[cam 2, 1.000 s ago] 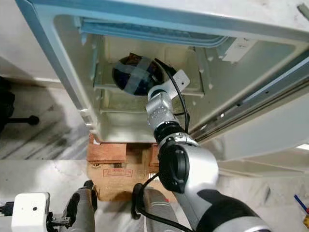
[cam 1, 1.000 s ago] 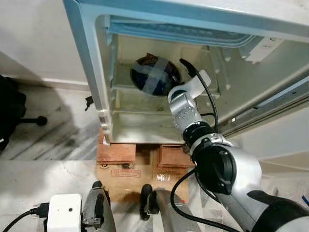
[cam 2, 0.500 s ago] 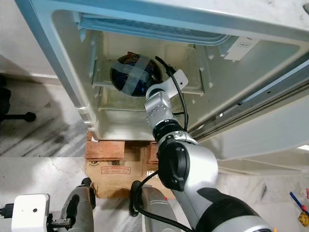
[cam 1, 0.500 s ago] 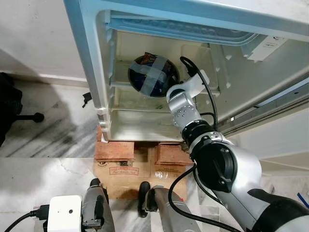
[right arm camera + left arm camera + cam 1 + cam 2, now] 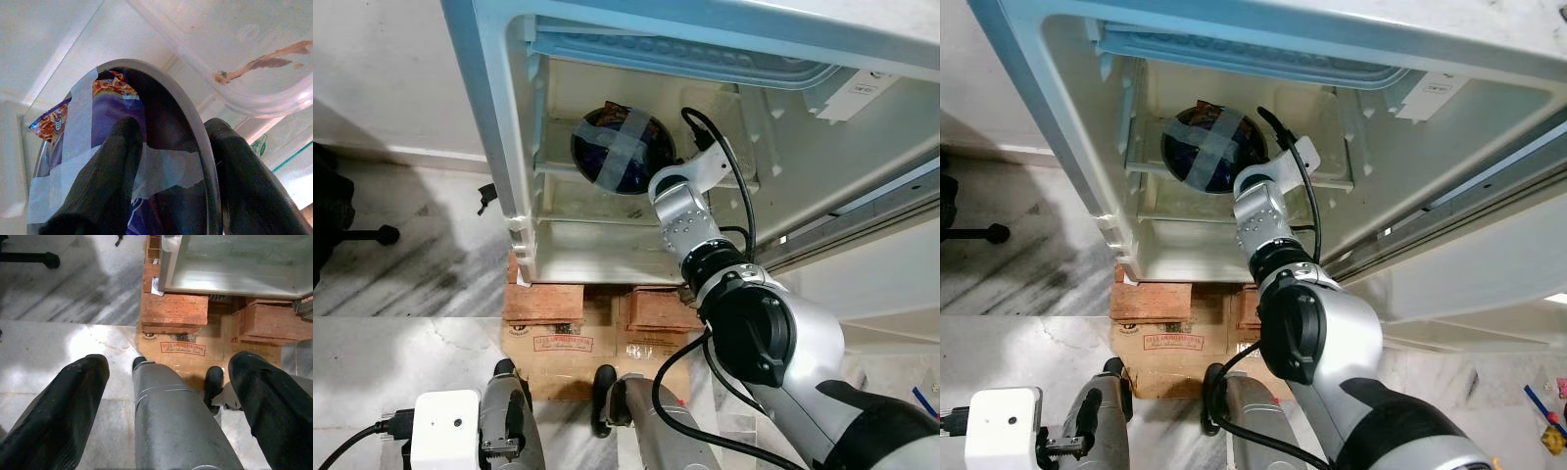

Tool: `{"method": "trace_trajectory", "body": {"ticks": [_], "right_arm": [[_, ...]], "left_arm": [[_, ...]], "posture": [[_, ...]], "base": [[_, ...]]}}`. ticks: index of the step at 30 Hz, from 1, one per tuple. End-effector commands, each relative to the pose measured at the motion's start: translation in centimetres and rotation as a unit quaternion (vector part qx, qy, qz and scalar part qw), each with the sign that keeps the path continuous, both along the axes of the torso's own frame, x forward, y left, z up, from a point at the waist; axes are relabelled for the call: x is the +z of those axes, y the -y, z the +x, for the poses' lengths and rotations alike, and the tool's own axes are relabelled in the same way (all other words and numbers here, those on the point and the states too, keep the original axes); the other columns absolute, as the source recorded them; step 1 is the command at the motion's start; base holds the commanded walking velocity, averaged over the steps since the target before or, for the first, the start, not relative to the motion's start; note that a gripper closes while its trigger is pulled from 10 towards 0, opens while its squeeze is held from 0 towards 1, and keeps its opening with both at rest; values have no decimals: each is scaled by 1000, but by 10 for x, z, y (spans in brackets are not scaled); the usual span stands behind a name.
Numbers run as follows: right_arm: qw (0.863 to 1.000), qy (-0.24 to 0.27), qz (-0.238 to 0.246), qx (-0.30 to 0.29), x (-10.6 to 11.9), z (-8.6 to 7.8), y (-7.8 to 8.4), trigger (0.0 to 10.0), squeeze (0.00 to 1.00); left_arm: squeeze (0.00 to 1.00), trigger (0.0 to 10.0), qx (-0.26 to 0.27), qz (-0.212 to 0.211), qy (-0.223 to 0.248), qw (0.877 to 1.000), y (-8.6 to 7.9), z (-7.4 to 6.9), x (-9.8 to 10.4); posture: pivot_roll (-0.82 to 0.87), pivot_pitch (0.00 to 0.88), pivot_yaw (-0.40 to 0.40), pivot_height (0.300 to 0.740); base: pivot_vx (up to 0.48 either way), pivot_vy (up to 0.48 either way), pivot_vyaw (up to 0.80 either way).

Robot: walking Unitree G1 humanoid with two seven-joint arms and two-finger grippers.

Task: Restocking fridge

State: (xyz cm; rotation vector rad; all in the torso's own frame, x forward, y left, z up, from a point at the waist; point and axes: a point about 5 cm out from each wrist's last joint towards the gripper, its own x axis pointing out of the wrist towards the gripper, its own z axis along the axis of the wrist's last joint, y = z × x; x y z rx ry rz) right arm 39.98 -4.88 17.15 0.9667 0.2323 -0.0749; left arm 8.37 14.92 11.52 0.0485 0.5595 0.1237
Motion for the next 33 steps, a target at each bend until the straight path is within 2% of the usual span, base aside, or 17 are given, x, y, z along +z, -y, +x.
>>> {"method": "trace_trajectory", "body": {"ticks": [1,8,11,18,23,29,33], "right_arm": [[1000,6,7,29,3,-3,-18,10000,980],[999,19,3,40,3,-3,-17,10000,973],[998,26,28,44,4,-2,-14,10000,965],[997,32,39,51,6,-1,-16,10000,965],[998,30,16,58,5,-2,-18,10000,961],[996,39,-37,74,1,-3,-16,10000,961],[995,45,-42,80,0,-3,-15,10000,961]], "left_arm": [[0,10000,5,-2,-16,1000,1,-3,-3],[0,10000,4,-2,-11,1000,1,0,-4],[0,10000,6,-3,-6,1000,1,3,-5],[0,10000,6,-1,-3,1000,0,7,-6],[0,10000,7,1,2,1000,-1,10,-6],[0,10000,6,7,13,1000,-3,20,-9],[0,10000,6,8,15,1000,-4,23,-10]], "posture": [[351,359,-214,740],[338,354,-216,740],[335,344,-216,740],[335,339,-218,740],[329,333,-221,740],[321,308,-222,740],[317,296,-222,740]], "base": [[0,0,0],[0,0,0],[0,0,0],[0,0,0],[0,0,0],[0,0,0],[0,0,0]]}}
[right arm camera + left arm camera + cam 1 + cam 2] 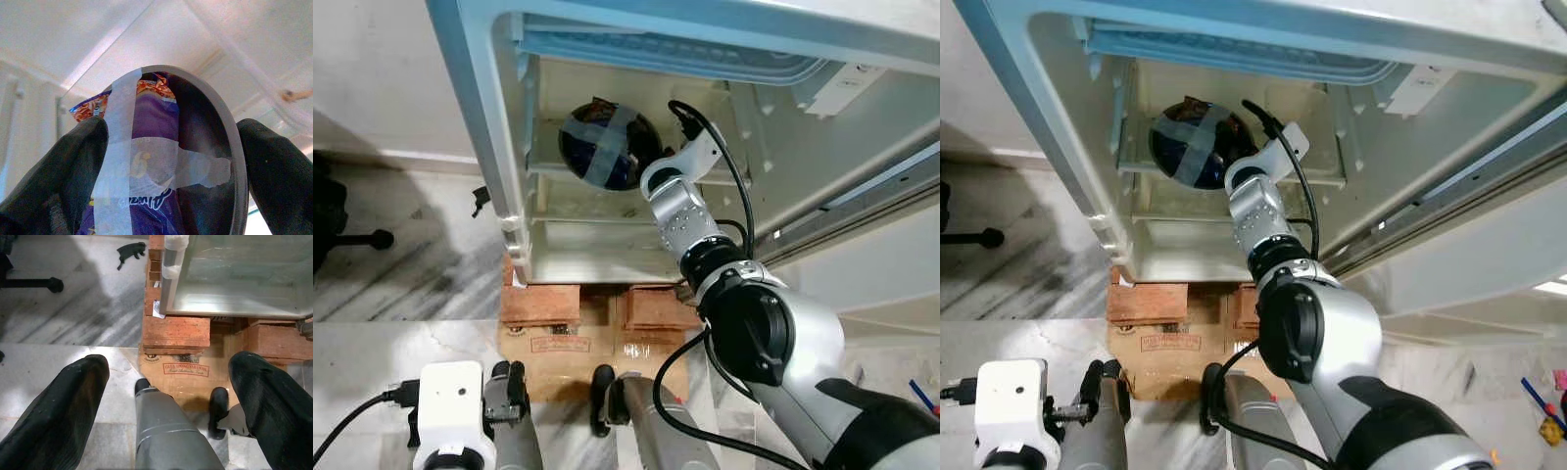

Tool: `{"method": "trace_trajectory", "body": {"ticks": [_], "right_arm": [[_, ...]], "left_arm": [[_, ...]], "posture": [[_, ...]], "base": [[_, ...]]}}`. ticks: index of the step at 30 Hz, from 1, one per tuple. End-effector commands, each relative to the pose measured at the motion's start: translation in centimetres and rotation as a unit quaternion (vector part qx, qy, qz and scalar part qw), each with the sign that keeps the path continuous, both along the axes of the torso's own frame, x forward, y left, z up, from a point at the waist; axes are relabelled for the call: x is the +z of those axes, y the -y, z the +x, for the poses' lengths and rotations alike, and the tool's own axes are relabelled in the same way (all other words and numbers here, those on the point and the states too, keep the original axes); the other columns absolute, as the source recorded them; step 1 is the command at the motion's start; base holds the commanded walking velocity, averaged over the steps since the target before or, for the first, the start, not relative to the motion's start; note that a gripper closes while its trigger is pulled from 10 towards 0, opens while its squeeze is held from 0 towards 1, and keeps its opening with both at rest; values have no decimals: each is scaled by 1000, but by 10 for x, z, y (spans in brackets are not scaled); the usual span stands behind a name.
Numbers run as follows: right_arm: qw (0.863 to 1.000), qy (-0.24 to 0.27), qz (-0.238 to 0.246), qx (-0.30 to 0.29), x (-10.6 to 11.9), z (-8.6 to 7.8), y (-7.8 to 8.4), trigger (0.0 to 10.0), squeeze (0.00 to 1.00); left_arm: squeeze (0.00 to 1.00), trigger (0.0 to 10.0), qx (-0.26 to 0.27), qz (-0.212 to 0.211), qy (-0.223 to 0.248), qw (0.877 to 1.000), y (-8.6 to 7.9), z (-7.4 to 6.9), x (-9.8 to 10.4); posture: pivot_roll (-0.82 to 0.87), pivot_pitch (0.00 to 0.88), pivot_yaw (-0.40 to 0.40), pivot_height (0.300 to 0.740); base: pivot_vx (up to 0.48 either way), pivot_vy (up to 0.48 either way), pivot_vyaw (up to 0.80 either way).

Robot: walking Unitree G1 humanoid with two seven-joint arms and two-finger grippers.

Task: Restocking fridge

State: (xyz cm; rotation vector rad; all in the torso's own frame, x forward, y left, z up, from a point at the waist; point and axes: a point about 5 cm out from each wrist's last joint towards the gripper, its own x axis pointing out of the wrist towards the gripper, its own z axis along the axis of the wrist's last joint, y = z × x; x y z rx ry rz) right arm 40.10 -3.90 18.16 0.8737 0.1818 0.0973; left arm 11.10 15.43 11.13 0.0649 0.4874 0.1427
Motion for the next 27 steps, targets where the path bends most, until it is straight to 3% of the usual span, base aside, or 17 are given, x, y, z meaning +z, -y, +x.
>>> {"method": "trace_trajectory", "body": {"ticks": [1,8,9,10,11,27], "right_arm": [[1000,-13,-11,15,-10,-4,-5,10000,961],[999,-8,-30,23,-13,-5,-3,10000,890],[999,-8,-37,26,-14,-5,-3,10000,490],[999,-8,-43,28,-16,-5,-3,10000,169],[998,-10,-52,32,-20,-7,-2,10000,0],[996,-14,-85,39,-38,-11,10,10000,0]], "left_arm": [[0,10000,0,-3,-18,1000,1,-2,-6],[0,10000,-3,-1,-9,1000,1,5,-7],[0,10000,-3,-1,-7,1000,1,6,-7],[0,10000,-4,-1,-6,1000,1,7,-7],[0,10000,-4,0,-4,1000,1,9,-7],[0,10000,-9,2,3,1000,1,16,-7]], "posture": [[314,291,-222,740],[311,276,-222,740],[310,272,-221,740],[310,269,-220,740],[308,265,-219,740],[297,252,-215,740]], "base": [[0,0,0],[0,0,0],[0,0,0],[0,0,0],[0,0,0],[0,0,0]]}}
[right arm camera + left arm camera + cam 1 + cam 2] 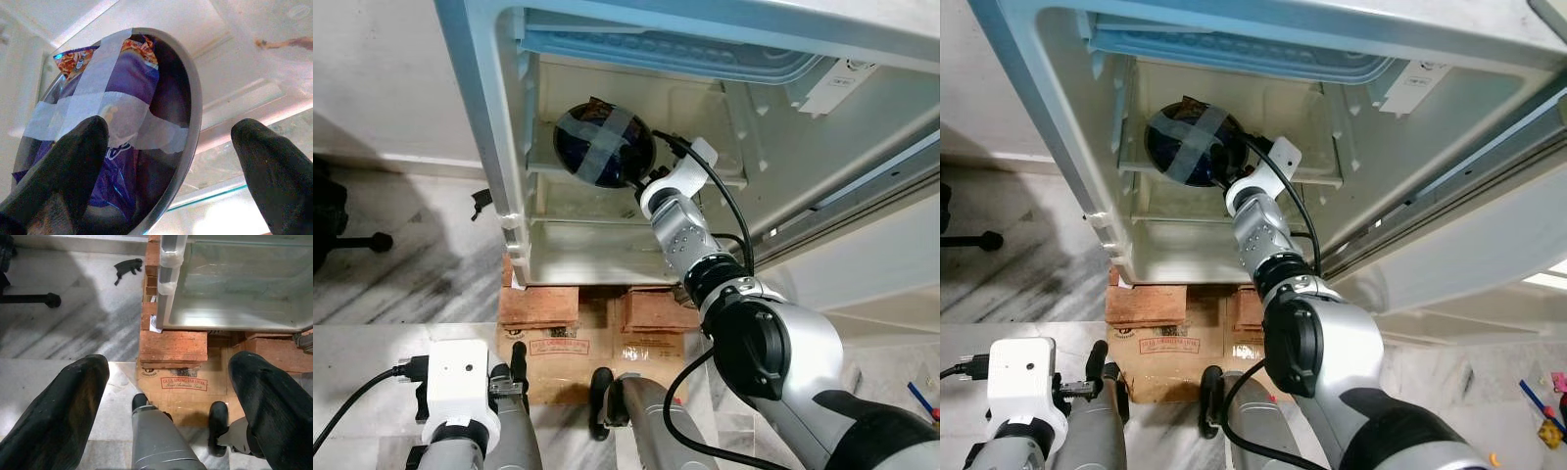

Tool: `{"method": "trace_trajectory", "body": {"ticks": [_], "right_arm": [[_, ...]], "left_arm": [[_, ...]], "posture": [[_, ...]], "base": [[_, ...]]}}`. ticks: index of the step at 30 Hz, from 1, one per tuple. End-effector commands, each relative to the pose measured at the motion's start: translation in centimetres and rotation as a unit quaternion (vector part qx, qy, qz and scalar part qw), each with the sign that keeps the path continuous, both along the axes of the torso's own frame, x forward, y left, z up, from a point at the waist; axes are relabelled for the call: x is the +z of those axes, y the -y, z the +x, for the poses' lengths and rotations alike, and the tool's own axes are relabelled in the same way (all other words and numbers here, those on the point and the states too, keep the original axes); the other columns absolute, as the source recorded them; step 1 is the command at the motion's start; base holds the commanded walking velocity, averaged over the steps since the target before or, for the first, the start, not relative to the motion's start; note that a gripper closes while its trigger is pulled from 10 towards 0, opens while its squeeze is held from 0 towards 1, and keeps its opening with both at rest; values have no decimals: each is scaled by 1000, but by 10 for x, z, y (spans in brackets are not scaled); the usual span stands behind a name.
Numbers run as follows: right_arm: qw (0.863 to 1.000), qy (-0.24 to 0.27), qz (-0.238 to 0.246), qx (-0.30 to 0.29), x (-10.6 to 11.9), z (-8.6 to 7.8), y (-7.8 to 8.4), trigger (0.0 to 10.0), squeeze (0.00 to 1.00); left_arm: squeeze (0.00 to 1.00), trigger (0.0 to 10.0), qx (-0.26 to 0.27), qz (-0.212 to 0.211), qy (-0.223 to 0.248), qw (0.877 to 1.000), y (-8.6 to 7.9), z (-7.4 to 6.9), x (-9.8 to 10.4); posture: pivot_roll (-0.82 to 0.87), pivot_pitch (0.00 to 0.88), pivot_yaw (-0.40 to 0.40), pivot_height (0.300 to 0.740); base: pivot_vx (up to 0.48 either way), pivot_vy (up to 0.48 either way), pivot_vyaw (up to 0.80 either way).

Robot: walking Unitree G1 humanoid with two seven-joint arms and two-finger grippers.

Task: Restocking fridge

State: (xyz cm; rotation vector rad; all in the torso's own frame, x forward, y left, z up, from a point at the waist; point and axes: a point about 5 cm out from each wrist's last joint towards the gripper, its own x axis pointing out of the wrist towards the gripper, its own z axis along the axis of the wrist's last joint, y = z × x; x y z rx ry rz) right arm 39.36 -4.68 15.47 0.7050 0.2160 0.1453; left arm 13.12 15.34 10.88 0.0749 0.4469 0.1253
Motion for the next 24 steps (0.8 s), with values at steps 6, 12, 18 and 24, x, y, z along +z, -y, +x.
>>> {"method": "trace_trajectory", "body": {"ticks": [6,12,18,24], "right_arm": [[998,26,5,49,-8,-4,0,10000,0],[994,71,27,78,-2,-5,-1,10000,0],[990,98,20,104,2,-5,-2,10000,0],[987,92,-19,127,-12,-8,13,10000,0]], "left_arm": [[0,10000,3,-3,-14,1000,0,-2,-6],[0,10000,3,-2,-12,1000,-1,0,-6],[0,10000,1,0,-10,1000,-3,3,-7],[0,10000,2,3,-8,1000,-4,5,-8]], "posture": [[291,246,-219,740],[291,242,-214,740],[293,237,-211,740],[288,230,-210,740]], "base": [[0,0,0],[0,0,0],[0,0,0],[0,0,0]]}}
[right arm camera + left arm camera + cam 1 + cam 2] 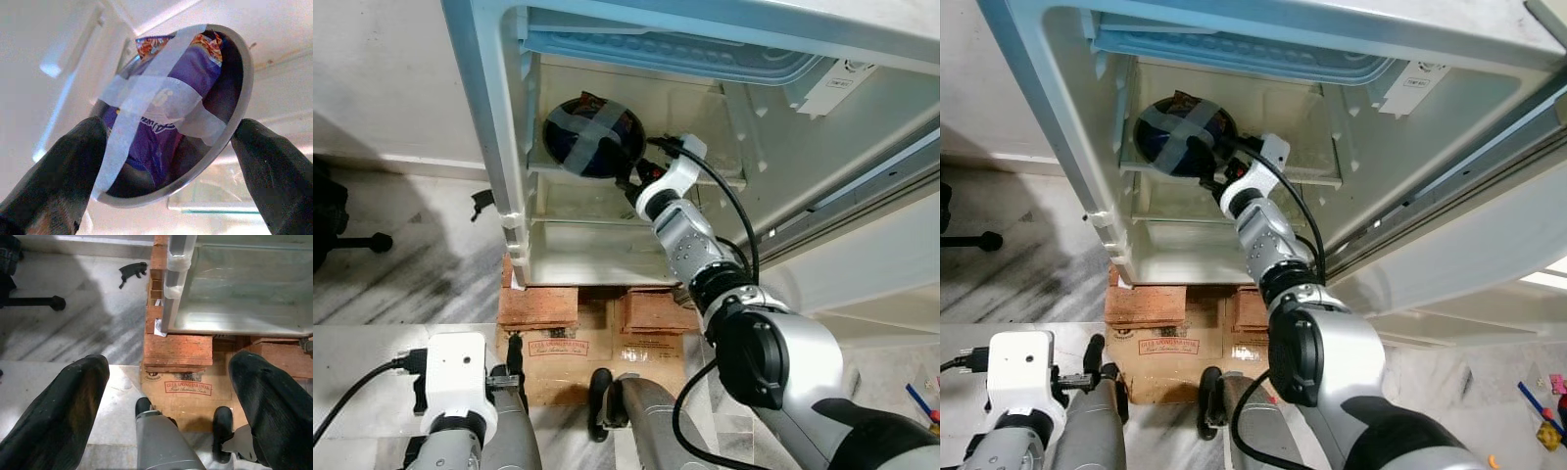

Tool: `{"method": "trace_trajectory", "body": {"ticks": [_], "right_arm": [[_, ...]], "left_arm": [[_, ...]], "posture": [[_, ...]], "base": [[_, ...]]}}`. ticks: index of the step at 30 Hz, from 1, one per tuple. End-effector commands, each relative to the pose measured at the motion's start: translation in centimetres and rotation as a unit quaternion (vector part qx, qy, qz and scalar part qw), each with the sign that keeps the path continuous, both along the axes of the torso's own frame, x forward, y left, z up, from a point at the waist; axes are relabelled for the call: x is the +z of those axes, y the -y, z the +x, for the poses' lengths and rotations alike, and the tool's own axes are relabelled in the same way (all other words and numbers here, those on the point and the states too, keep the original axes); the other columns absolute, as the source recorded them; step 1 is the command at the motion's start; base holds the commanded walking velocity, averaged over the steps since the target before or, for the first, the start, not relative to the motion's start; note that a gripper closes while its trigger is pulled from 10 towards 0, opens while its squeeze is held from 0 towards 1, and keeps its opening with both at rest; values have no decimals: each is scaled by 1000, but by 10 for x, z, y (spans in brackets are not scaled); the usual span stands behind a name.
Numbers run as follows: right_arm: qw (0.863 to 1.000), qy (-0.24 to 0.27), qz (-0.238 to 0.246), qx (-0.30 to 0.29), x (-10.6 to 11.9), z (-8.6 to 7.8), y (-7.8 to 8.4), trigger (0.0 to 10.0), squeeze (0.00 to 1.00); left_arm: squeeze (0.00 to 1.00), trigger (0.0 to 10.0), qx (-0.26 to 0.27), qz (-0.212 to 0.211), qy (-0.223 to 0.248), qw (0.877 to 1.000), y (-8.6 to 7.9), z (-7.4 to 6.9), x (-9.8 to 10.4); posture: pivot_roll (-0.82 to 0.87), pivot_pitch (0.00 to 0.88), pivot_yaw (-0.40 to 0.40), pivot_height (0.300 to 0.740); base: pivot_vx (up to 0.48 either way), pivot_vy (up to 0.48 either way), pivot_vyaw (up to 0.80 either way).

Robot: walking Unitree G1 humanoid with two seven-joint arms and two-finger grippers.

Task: Restocking fridge

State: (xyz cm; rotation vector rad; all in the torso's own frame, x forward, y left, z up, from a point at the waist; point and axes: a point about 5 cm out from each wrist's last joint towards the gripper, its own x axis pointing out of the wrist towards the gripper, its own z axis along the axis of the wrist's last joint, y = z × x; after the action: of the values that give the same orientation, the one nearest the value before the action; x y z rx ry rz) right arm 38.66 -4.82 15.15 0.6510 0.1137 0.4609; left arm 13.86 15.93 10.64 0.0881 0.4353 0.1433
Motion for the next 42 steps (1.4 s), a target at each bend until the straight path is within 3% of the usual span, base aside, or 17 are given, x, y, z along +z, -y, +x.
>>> {"method": "trace_trajectory", "body": {"ticks": [1,6,13,17,18,21,22,24,25,26,27,29,35,39,42], "right_arm": [[1000,-6,-17,-3,-8,-1,12,10000,0],[999,-16,-42,3,-22,-5,27,10000,0],[997,2,-62,40,-30,-11,33,10000,0],[988,35,-51,139,-30,-20,27,10000,0],[981,44,-57,181,-32,-25,24,10000,0],[970,53,-74,226,-36,-31,21,10000,0],[953,67,-104,278,-42,-40,16,10000,0],[939,75,-126,311,-47,-46,14,10000,0],[925,90,-162,333,-51,-50,10,10000,0],[925,90,-162,333,-51,-50,10,10000,0],[913,103,-190,345,-53,-53,6,10000,0],[908,109,-202,350,-54,-54,2,10000,0],[867,170,-291,366,-47,-54,-23,10000,0],[851,209,-326,354,-34,-51,-42,10000,0],[839,222,-349,353,-30,-50,-49,10000,0]], "left_arm": [[0,10000,-5,-6,-13,1000,1,-3,-5],[0,10000,-6,-4,-11,1000,0,0,-6],[0,10000,-8,-3,-7,1000,0,4,-7],[0,10000,-9,-3,-2,1000,0,7,-8],[0,10000,-9,-3,-1,1000,1,8,-8],[0,10000,-9,-3,0,1000,1,9,-8],[0,10000,-11,-1,3,1000,1,9,-7],[0,10000,-14,3,5,1000,0,9,-7],[0,10000,-15,6,6,1000,0,9,-6],[0,10000,-15,6,6,1000,0,9,-6],[0,10000,-14,6,6,1000,0,9,-6],[0,10000,-13,5,7,1000,1,9,-6],[0,10000,15,9,9,1000,-3,4,-4],[0,10000,80,28,-9,996,-18,-10,-9],[0,10000,95,24,-22,995,-19,-20,-10]], "posture": [[288,230,-210,740],[277,222,-207,740],[265,213,-201,740],[263,204,-202,740],[263,201,-204,740],[263,198,-208,740],[263,198,-209,740],[263,198,-212,740],[263,198,-214,740],[263,198,-214,740],[262,200,-217,740],[263,201,-220,740],[266,211,-240,740],[264,231,-255,740],[265,255,-268,740]], "base": [[0,0,0],[0,0,0],[0,0,0],[0,0,0],[0,0,0],[0,0,0],[0,0,0],[0,0,0],[0,0,0],[0,0,0],[0,0,0],[0,0,0],[0,0,0],[0,0,0],[0,0,0]]}}
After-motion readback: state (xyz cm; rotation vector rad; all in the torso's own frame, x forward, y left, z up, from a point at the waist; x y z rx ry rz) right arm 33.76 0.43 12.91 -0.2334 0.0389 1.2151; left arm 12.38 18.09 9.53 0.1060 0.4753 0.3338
